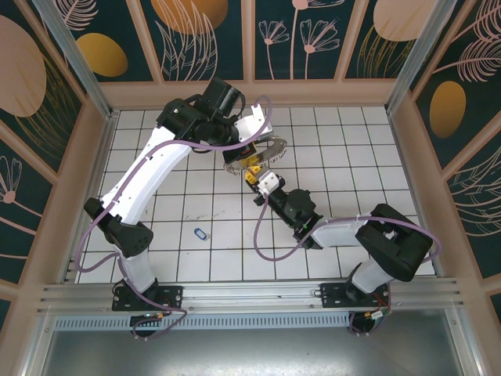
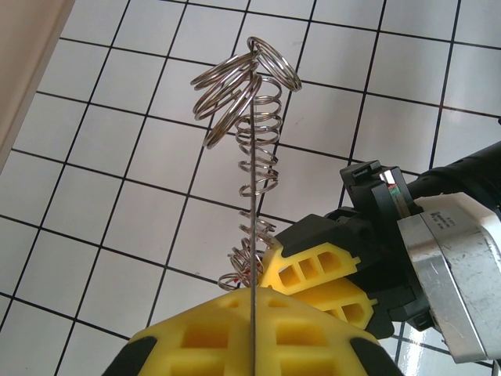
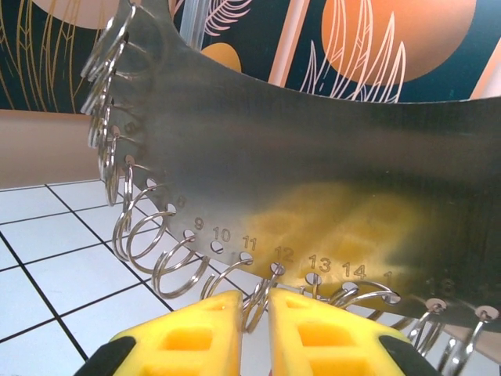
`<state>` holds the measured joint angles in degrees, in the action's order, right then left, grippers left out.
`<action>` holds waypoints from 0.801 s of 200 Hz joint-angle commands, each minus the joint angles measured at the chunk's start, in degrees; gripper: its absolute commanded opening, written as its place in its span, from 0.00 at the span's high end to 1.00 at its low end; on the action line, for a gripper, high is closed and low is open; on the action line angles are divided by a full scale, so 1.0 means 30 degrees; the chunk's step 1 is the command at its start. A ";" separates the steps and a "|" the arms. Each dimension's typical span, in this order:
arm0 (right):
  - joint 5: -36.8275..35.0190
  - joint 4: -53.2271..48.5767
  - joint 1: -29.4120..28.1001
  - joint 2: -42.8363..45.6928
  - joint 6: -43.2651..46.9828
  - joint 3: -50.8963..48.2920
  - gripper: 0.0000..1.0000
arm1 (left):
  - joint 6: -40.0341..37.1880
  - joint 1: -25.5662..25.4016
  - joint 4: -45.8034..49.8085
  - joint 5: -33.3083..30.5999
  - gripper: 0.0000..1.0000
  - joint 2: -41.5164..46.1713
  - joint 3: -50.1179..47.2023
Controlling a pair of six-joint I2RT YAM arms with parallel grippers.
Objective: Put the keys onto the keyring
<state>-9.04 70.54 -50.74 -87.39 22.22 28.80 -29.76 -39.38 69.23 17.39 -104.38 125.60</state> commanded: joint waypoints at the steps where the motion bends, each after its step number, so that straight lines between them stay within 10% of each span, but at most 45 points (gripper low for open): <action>1: -0.0674 0.1070 -0.0155 -0.0194 0.0211 0.0479 0.86 | 0.0396 -0.0130 0.0067 0.0056 1.00 -0.0100 0.0643; 90: -0.1159 0.0565 -0.0226 0.0243 0.1207 -0.0134 1.00 | 0.1761 -0.0112 -0.1326 -0.1574 1.00 0.0039 -0.0020; 160: 0.4569 -0.2293 0.1854 0.4214 -0.0287 -0.2204 1.00 | 0.6366 0.1608 -0.4401 0.0292 1.00 0.0220 -0.1913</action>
<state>-3.92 66.52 -47.09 -79.57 23.86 24.14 -16.47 -37.74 63.31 16.80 -104.42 122.30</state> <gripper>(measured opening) 0.052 0.064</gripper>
